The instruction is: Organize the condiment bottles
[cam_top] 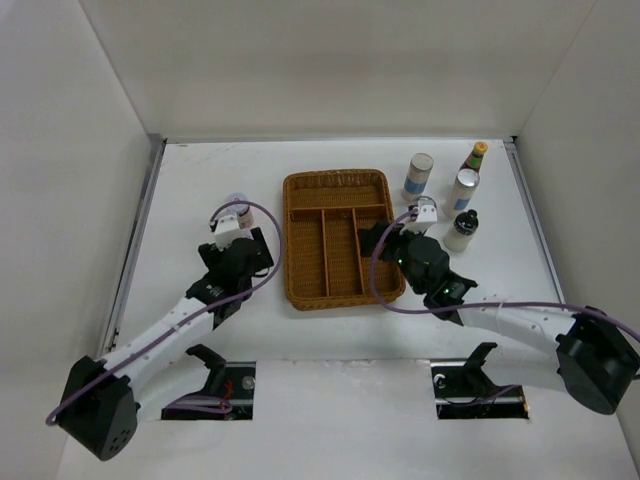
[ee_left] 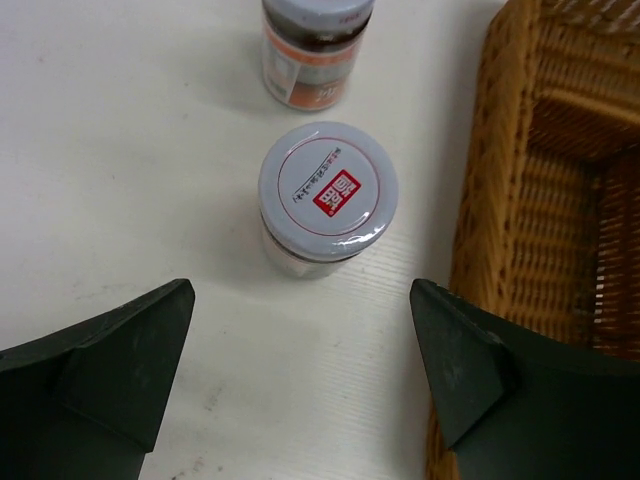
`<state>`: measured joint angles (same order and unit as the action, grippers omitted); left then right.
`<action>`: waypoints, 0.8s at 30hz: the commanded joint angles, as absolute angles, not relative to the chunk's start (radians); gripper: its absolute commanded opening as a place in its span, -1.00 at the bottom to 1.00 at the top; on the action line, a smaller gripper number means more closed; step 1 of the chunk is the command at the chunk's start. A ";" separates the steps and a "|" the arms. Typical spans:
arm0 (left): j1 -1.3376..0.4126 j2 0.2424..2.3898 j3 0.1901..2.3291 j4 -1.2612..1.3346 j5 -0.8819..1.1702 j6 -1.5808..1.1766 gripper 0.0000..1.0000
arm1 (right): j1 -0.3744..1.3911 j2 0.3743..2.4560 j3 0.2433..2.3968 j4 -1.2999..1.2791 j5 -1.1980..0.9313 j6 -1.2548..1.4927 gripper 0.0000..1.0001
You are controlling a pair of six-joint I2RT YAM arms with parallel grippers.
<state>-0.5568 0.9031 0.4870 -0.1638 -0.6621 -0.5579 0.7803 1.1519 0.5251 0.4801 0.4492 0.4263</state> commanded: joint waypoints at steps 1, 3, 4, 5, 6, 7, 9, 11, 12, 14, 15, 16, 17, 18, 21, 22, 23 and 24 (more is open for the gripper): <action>-0.542 0.989 0.534 -0.077 -0.698 -0.529 0.83 | 0.786 1.158 0.551 0.532 0.408 0.423 0.94; -0.524 1.040 0.538 -0.014 -0.693 -0.503 0.83 | 0.786 1.166 0.548 0.549 0.397 0.423 0.95; -0.516 1.063 0.541 0.023 -0.689 -0.485 0.83 | 0.786 1.170 0.548 0.554 0.393 0.423 0.95; -0.515 1.083 0.545 0.061 -0.687 -0.470 0.83 | 0.788 1.172 0.548 0.552 0.390 0.425 0.95; -0.513 1.104 0.548 0.098 -0.689 -0.454 0.82 | 0.788 1.172 0.549 0.552 0.388 0.423 0.95; -0.512 1.126 0.552 0.130 -0.689 -0.440 0.81 | 0.791 1.172 0.549 0.555 0.387 0.423 0.95; -0.499 1.178 0.574 0.166 -0.686 -0.416 0.74 | 0.794 1.180 0.549 0.560 0.387 0.423 0.95; -0.495 1.216 0.587 0.178 -0.683 -0.408 0.62 | 0.794 1.183 0.548 0.557 0.387 0.423 0.96; -0.492 1.229 0.589 0.186 -0.683 -0.408 0.54 | 0.794 1.180 0.548 0.557 0.387 0.423 0.96; -0.485 1.244 0.581 0.205 -0.670 -0.410 0.20 | 0.794 1.166 0.542 0.561 0.388 0.425 0.96; -0.484 1.243 0.580 0.207 -0.667 -0.410 0.01 | 0.794 1.161 0.538 0.561 0.388 0.428 0.96; -0.484 1.233 0.580 0.204 -0.672 -0.410 -0.11 | 0.794 1.160 0.537 0.561 0.387 0.429 0.96; -0.487 1.215 0.581 0.199 -0.679 -0.407 -0.23 | 0.794 1.158 0.537 0.561 0.387 0.431 0.96; -0.492 1.188 0.584 0.193 -0.692 -0.403 -0.30 | 0.794 1.155 0.537 0.561 0.387 0.431 0.96; -0.521 1.086 0.647 0.161 -0.735 -0.371 -0.35 | 0.794 1.160 0.537 0.563 0.387 0.433 0.97; -0.530 1.069 0.667 0.167 -0.741 -0.359 -0.35 | 0.794 1.166 0.537 0.566 0.387 0.433 0.97; -0.542 1.052 0.695 0.179 -0.745 -0.350 -0.35 | 0.794 1.170 0.538 0.568 0.387 0.433 0.97; -0.553 1.051 0.721 0.204 -0.739 -0.347 -0.35 | 0.794 1.172 0.538 0.568 0.387 0.433 0.97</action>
